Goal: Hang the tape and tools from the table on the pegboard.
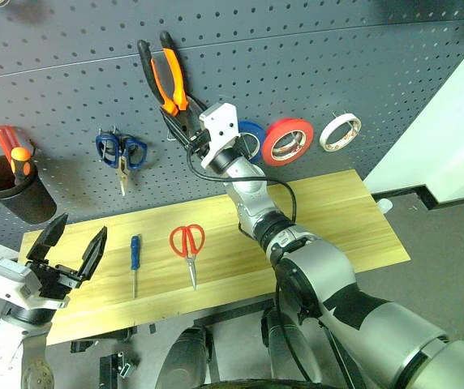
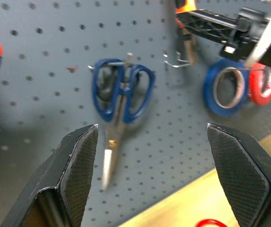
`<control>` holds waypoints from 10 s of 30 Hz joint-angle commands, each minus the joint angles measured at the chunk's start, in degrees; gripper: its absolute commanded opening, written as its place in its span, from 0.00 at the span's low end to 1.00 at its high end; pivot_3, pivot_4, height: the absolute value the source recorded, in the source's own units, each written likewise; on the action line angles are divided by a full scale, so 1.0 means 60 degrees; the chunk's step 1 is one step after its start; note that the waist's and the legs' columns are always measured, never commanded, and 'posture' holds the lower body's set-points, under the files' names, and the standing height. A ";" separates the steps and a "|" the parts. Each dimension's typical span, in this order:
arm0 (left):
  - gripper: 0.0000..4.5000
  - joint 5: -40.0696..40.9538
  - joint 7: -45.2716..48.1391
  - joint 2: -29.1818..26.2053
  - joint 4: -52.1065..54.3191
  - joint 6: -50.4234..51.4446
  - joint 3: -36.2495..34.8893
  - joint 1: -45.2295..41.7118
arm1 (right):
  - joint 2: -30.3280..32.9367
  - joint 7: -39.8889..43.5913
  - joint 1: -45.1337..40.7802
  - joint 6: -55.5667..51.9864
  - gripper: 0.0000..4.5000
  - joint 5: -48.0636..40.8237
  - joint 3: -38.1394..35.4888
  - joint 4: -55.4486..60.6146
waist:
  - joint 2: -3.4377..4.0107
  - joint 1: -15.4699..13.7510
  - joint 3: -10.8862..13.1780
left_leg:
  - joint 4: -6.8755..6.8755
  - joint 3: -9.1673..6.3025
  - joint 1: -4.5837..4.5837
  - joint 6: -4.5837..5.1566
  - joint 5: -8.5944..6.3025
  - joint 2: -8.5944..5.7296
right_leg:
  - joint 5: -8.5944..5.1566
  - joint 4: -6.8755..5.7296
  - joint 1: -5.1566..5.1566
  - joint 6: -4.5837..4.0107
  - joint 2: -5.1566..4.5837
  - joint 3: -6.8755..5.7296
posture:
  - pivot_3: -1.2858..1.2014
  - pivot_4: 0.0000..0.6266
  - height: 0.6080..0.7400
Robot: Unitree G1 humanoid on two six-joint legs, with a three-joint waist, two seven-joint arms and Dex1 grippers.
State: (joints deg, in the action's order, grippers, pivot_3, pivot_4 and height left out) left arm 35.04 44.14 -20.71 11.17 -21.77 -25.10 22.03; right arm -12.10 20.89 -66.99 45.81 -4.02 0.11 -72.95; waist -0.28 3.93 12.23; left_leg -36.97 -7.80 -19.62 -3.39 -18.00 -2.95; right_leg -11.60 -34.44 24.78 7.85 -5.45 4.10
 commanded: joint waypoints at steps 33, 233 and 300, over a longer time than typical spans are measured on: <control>0.85 -0.0139 0.0914 -0.0096 0.0656 -0.0184 0.0184 -0.0252 | -0.0668 0.0132 -0.0401 -0.0232 0.47 0.0352 -0.0490 -0.0017 | -0.0017 -0.0020 0.0034 | -0.0001 -0.0007 -0.0016 0.0000 0.0000 0.0001 | -0.0013 -0.0002 0.0014 -0.0022 0.0002 -0.0005 | 0.57 0.36 0.98; 0.74 -0.2481 -0.2916 -0.1482 -0.1359 0.7361 0.0761 -0.2192 | 0.6586 0.7870 0.7374 -0.7789 1.00 -0.3714 0.0865 1.3260 | -0.0143 -0.0465 -0.0717 | -0.0177 0.0022 -0.0043 -0.0013 0.0005 -0.0015 | 0.0060 0.0035 -0.0064 0.0045 -0.0019 -0.0014 | 0.52 0.13 0.98; 0.11 -0.0137 -0.1121 -0.0861 0.1221 0.9007 -0.1698 -0.1953 | 0.6933 0.8471 0.7492 -0.9095 1.00 -0.4788 0.0621 1.3370 | -0.0120 -0.0513 -0.0694 | -0.0168 -0.0007 0.0037 -0.0012 -0.0007 -0.0009 | 0.0016 0.0059 -0.0174 0.0036 -0.0023 -0.0034 | 0.53 0.16 0.98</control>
State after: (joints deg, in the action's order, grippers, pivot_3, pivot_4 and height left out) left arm 30.31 33.34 -24.78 15.03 37.52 -29.66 10.06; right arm 30.07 71.89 -20.65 -7.30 -29.66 4.88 4.01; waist -1.00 0.85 8.06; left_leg -37.98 -7.85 -19.40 -3.46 -18.05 -3.00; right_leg -11.54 -34.08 23.73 8.11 -5.59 3.90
